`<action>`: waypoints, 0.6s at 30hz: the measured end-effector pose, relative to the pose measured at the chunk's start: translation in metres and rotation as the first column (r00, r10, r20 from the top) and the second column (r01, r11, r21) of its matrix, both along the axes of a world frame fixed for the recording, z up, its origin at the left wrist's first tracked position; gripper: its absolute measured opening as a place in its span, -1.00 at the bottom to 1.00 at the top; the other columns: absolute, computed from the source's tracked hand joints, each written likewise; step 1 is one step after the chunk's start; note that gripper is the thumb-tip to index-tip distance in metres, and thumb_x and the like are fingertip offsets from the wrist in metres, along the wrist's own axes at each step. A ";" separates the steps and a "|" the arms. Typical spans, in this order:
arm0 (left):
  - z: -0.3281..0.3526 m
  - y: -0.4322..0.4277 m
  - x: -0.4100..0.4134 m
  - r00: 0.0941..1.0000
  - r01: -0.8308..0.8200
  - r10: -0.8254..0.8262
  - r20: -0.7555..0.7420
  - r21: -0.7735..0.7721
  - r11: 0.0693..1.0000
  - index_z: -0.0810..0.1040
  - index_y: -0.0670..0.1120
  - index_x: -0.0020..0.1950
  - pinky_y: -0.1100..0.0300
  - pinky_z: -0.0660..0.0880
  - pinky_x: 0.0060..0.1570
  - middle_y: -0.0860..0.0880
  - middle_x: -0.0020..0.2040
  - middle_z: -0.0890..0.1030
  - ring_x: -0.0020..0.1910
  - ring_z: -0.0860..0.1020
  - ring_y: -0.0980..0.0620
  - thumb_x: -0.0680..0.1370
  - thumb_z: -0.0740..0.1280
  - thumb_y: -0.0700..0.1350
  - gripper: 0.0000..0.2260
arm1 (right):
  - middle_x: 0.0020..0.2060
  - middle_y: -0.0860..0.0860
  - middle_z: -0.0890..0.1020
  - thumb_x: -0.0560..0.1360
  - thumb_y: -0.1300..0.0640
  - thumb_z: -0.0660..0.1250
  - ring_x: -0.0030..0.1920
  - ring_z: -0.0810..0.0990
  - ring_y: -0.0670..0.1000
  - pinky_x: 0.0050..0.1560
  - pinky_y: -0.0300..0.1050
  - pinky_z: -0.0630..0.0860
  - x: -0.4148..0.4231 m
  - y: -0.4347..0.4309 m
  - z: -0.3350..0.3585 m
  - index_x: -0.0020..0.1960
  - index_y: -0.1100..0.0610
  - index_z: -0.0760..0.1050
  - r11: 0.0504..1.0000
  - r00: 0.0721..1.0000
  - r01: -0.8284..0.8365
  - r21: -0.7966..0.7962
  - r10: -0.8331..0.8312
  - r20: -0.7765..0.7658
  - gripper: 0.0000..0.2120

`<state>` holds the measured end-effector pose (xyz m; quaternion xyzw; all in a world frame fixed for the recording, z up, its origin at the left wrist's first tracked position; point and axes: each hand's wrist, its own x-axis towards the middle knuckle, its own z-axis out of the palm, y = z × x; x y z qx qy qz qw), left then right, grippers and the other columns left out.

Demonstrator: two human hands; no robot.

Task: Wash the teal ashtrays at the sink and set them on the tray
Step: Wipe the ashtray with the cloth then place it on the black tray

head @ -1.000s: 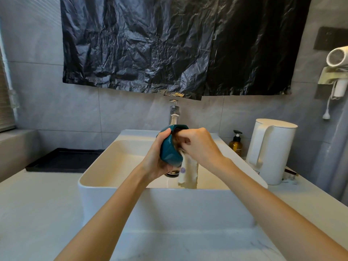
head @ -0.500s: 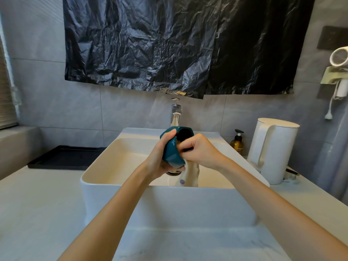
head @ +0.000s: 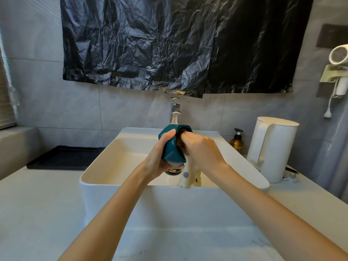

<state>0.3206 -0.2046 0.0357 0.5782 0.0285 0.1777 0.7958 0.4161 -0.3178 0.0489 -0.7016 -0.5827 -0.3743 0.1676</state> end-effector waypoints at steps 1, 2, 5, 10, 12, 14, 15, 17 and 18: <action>-0.001 0.000 0.000 1.000 -0.015 0.015 -0.003 0.016 1.000 0.51 -0.06 0.21 -0.08 0.50 0.10 -0.14 0.02 0.57 0.03 0.52 -0.09 0.37 0.29 0.21 -0.49 | -0.14 0.11 0.64 0.43 0.13 0.47 -0.20 0.63 0.17 -0.27 -0.02 0.61 -0.003 0.000 0.001 0.04 0.19 0.51 0.999 0.999 0.040 -0.011 -0.040 0.009 -0.74; -0.001 0.000 0.000 1.000 -0.028 0.029 -0.001 0.033 0.999 0.52 -0.05 0.20 -0.07 0.50 0.11 -0.14 0.02 0.57 0.03 0.53 -0.08 0.38 0.29 0.21 -0.50 | -0.10 0.10 0.63 0.48 0.14 0.41 -0.16 0.62 0.16 -0.25 -0.01 0.59 -0.006 0.000 0.003 0.08 0.17 0.48 0.996 0.997 0.080 -0.042 -0.080 0.008 -0.78; -0.001 0.000 0.000 0.998 -0.045 0.044 0.039 0.020 0.999 0.50 -0.04 0.25 0.03 0.56 -0.01 -0.12 0.04 0.59 0.02 0.56 -0.04 0.43 0.30 0.19 -0.52 | -0.03 0.08 0.60 0.60 0.14 0.19 -0.09 0.58 0.16 -0.12 0.06 0.57 -0.004 0.000 0.011 0.10 0.11 0.41 0.981 0.986 0.088 -0.175 -0.111 -0.126 -0.89; 0.000 0.002 -0.001 0.996 -0.053 0.049 0.072 0.049 0.997 0.45 -0.06 0.31 0.07 0.58 -0.06 -0.12 0.08 0.59 0.04 0.59 -0.04 0.47 0.28 0.18 -0.50 | 0.05 0.04 0.61 0.60 0.23 0.10 0.02 0.56 0.07 0.05 0.01 0.54 -0.005 -0.001 0.019 0.10 0.10 0.51 0.942 0.843 -0.176 -0.285 -0.005 -0.537 -0.77; 0.000 0.001 -0.001 0.996 -0.052 0.047 0.075 0.065 0.997 0.47 -0.07 0.28 0.12 0.57 -0.14 -0.10 0.01 0.62 -0.02 0.61 -0.02 0.46 0.26 0.18 -0.52 | 0.01 0.01 0.59 0.60 0.29 0.09 0.04 0.53 0.00 0.05 -0.17 0.51 -0.012 -0.005 0.024 0.12 0.16 0.53 0.919 0.754 -0.274 -0.283 0.022 -0.657 -0.75; 0.000 0.000 0.000 0.996 -0.066 0.061 0.067 0.068 0.996 0.48 -0.06 0.26 0.13 0.57 -0.14 -0.08 -0.02 0.63 -0.05 0.63 -0.01 0.45 0.27 0.18 -0.53 | -0.08 0.00 0.56 0.59 0.33 0.09 -0.01 0.52 -0.04 -0.03 -0.29 0.48 -0.016 -0.007 0.027 0.09 0.21 0.52 0.912 0.639 -0.335 -0.236 0.036 -0.768 -0.75; 0.000 0.000 0.001 0.995 -0.080 0.076 0.059 0.069 0.994 0.47 -0.05 0.26 0.12 0.57 -0.10 -0.08 -0.02 0.63 -0.04 0.63 -0.01 0.43 0.27 0.19 -0.52 | -0.08 0.03 0.58 0.58 0.35 0.09 -0.02 0.54 -0.04 -0.03 -0.31 0.50 -0.018 -0.008 0.028 0.09 0.24 0.52 0.913 0.564 -0.362 -0.188 0.054 -0.824 -0.75; 0.000 -0.001 0.001 0.993 -0.102 0.098 0.068 0.073 0.992 0.47 -0.04 0.26 0.08 0.56 -0.01 -0.09 -0.02 0.63 -0.03 0.63 -0.02 0.41 0.27 0.20 -0.50 | 0.02 0.16 0.63 0.58 0.35 0.09 0.03 0.60 0.03 0.07 -0.18 0.55 -0.021 -0.006 0.028 0.13 0.25 0.53 0.915 0.368 -0.401 -0.033 0.128 -0.921 -0.72; 0.000 0.000 0.002 0.992 -0.112 0.106 0.073 0.075 0.991 0.47 -0.05 0.27 0.06 0.56 0.02 -0.10 -0.02 0.63 -0.02 0.63 -0.03 0.42 0.27 0.20 -0.49 | 0.08 0.19 0.62 0.58 0.36 0.09 0.08 0.61 0.07 0.12 -0.09 0.54 -0.023 -0.003 0.026 0.17 0.25 0.53 0.903 0.226 -0.422 0.082 0.192 -0.955 -0.71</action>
